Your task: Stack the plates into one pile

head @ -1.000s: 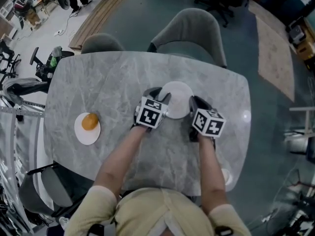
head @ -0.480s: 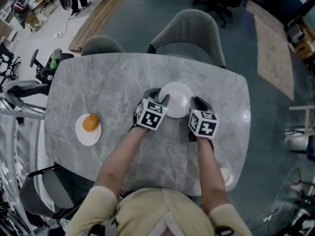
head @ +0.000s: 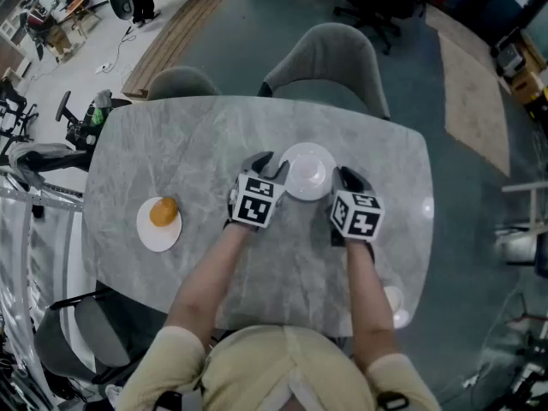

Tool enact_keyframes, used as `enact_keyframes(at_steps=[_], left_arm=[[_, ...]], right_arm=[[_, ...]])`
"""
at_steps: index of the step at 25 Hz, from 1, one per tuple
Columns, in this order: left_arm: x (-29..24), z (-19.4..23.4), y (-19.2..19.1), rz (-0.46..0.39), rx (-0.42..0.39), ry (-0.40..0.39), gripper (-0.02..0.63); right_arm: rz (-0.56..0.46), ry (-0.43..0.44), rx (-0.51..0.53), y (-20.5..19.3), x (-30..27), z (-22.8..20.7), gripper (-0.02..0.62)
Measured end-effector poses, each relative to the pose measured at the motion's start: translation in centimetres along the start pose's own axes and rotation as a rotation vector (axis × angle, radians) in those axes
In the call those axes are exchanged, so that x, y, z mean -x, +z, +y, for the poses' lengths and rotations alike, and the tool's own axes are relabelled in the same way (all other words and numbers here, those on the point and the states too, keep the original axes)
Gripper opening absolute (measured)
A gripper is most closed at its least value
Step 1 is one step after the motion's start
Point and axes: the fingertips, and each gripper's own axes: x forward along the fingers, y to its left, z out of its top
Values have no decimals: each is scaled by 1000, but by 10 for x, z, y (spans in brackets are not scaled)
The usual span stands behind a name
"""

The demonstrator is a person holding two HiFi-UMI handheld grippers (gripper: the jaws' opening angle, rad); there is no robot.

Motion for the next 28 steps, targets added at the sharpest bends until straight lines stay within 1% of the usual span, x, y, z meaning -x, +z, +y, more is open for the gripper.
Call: enact_keyframes(at_steps=[3, 6, 13, 18, 23, 28], left_arm=[[11, -1, 6, -22, 22, -1, 157], [25, 0, 10, -51, 41, 3, 140], [55, -7, 22, -107, 55, 5, 115], [76, -7, 26, -146, 87, 10, 63], [92, -10, 24, -156, 100, 13, 32], [104, -10, 20, -147, 105, 18, 23]], right_arm=[[-7, 7, 2, 4, 7, 3, 33], [-8, -6, 9, 6, 15, 5, 34], [-31, -30, 14, 10, 38, 8, 32], [-33, -33, 16, 10, 53, 14, 32], [-48, -36, 14, 11, 68, 18, 31], [-64, -48, 21, 12, 81, 22, 10]])
